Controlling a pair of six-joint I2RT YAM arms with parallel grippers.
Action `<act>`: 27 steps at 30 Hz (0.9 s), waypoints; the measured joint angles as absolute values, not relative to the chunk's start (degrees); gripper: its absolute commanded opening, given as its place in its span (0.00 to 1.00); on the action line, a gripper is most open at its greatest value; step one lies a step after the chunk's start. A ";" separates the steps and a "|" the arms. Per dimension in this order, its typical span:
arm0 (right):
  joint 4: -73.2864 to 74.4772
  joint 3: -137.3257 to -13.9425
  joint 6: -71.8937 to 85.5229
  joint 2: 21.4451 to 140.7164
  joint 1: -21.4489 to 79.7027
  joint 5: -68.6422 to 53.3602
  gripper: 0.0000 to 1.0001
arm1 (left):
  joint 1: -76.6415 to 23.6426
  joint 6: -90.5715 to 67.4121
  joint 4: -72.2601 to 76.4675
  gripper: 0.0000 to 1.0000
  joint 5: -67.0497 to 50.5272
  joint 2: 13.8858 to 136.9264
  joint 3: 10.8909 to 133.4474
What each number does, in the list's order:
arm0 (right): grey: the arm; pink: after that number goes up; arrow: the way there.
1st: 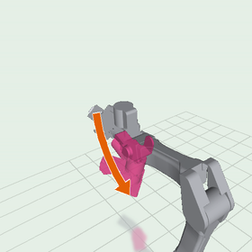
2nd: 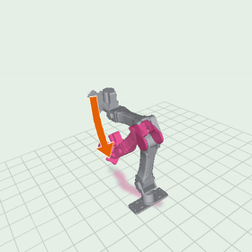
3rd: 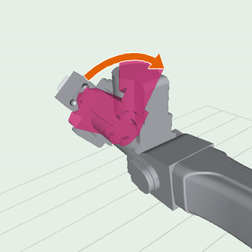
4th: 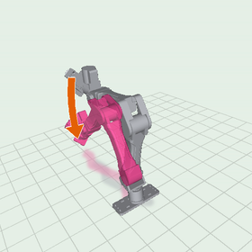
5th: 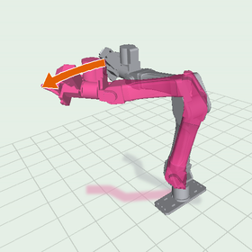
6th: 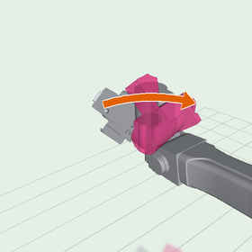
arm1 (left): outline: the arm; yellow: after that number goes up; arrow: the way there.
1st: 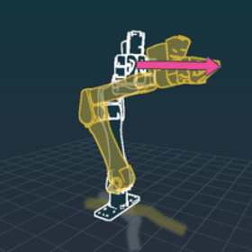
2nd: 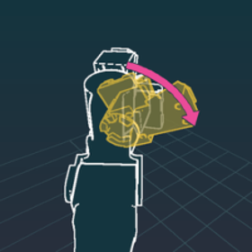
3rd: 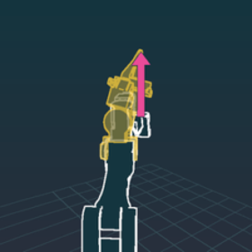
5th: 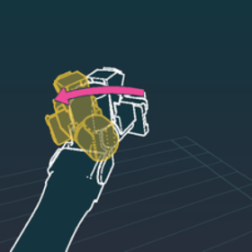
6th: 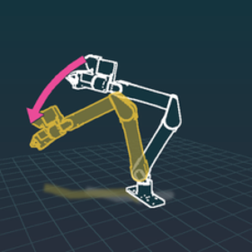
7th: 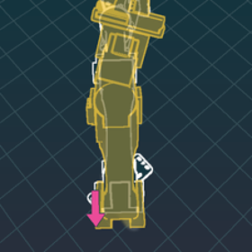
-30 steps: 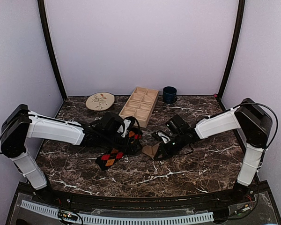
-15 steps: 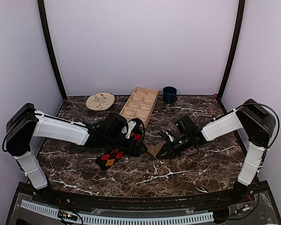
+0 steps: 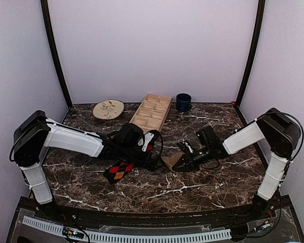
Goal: Roll the socks
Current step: Roll the sock at the center of the board.
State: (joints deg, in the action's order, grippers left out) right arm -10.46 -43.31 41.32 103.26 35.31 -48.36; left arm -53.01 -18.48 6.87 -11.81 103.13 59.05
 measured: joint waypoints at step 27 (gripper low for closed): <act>-17.74 -37.08 47.55 102.74 29.23 -53.23 0.00 | -53.58 -17.69 4.99 0.87 -14.52 113.47 70.72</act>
